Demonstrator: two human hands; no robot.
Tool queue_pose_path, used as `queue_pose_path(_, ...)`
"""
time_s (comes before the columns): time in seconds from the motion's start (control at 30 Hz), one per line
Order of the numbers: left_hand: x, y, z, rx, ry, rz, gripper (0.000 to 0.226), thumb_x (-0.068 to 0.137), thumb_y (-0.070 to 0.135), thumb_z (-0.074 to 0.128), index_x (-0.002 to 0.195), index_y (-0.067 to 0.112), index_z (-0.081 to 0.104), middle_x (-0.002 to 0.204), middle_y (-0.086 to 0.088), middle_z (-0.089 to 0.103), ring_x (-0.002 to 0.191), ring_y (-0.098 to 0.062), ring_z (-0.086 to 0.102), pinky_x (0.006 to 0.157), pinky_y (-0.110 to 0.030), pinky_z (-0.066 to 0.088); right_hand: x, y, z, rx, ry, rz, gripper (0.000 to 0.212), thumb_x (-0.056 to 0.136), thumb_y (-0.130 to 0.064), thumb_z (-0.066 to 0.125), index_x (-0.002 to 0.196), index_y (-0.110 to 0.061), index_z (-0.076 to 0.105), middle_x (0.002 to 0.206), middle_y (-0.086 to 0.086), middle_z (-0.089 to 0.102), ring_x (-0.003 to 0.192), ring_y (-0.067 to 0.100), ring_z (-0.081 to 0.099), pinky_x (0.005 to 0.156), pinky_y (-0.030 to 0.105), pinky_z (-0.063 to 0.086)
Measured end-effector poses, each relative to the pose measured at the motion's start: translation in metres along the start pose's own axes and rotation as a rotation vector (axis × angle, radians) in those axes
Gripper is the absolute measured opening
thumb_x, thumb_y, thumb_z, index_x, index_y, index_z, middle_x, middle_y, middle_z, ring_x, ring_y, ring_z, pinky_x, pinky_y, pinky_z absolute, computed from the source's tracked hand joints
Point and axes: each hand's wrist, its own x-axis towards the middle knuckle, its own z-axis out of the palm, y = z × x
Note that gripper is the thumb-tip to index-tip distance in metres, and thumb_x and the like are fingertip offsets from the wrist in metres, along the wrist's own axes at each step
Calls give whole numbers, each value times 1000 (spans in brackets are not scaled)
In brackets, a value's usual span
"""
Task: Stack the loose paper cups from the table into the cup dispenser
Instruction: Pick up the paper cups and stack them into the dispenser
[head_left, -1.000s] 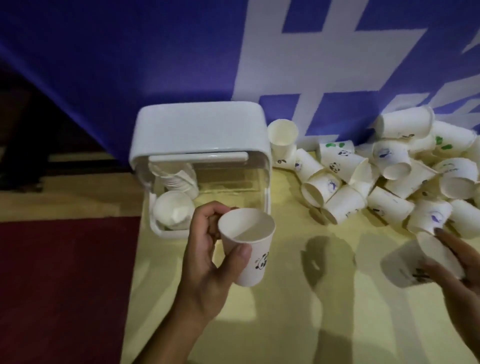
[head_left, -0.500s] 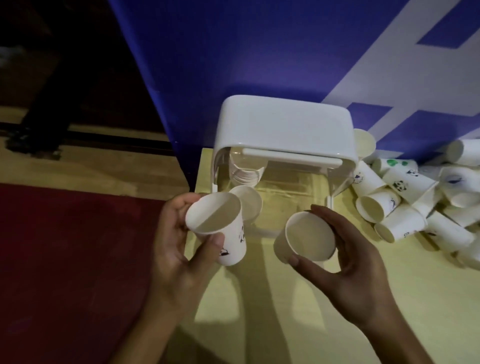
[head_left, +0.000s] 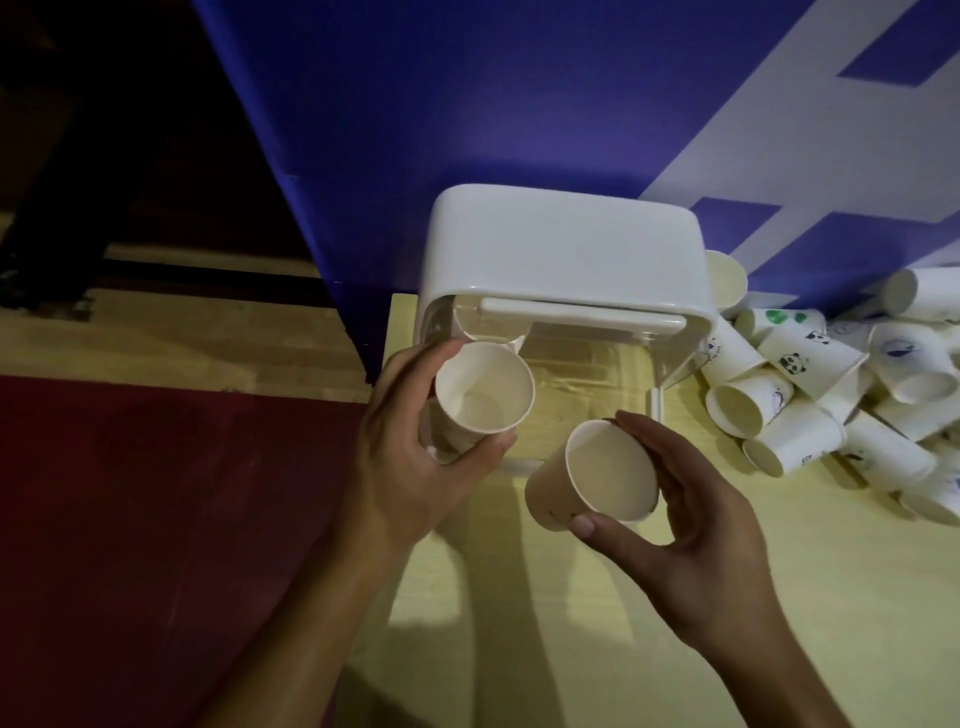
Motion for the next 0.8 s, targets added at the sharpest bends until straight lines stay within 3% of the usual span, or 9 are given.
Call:
queue_pose_path(0.23,5,-6,7,54,17,15,79,72,27,96,140,12,58,138,7,54,128,-12,58,101,-36,54,2,5,-3,8,-1,-11,77,59,-78,82,126,-48,60,131,-21,67,125,8,63,103,20,48)
queue_pose_path(0.33,4,-12,10,96,-27,-3,78,72,27,95,139,10,60,137,-1,59,127,-12,58,103,-24,48,3,5,-4,4,-7,-8,77,59,-78,82,126,-48,60,131,-22,67,125,8,63,101,19,48)
queue_pose_path(0.47,0,-25,15,105,-113,-95,83,72,38,93,143,15,56,140,1,57,129,-5,52,103,-7,36,6,6,-3,-16,-5,-12,76,59,-77,82,126,-49,59,130,-26,66,124,3,62,98,13,46)
queue_pose_path(0.57,-4,-31,17,80,-130,-173,81,75,50,86,144,23,54,140,7,57,127,-5,53,99,-9,40,8,6,-1,-57,4,-26,74,58,-66,85,126,-50,58,128,-31,65,120,-2,62,95,9,44)
queue_pose_path(0.7,-6,-33,21,65,-141,-249,75,78,36,89,144,28,54,139,11,59,124,-8,57,95,-17,48,13,7,3,-77,22,-48,73,59,-65,84,125,-50,59,129,-28,66,118,1,63,93,14,48)
queue_pose_path(0.8,-5,-36,21,44,-139,-293,77,75,37,90,143,32,54,138,12,60,124,-9,58,97,-26,52,18,3,8,-71,43,-59,72,58,-65,85,124,-51,59,128,-29,66,117,1,64,90,14,49)
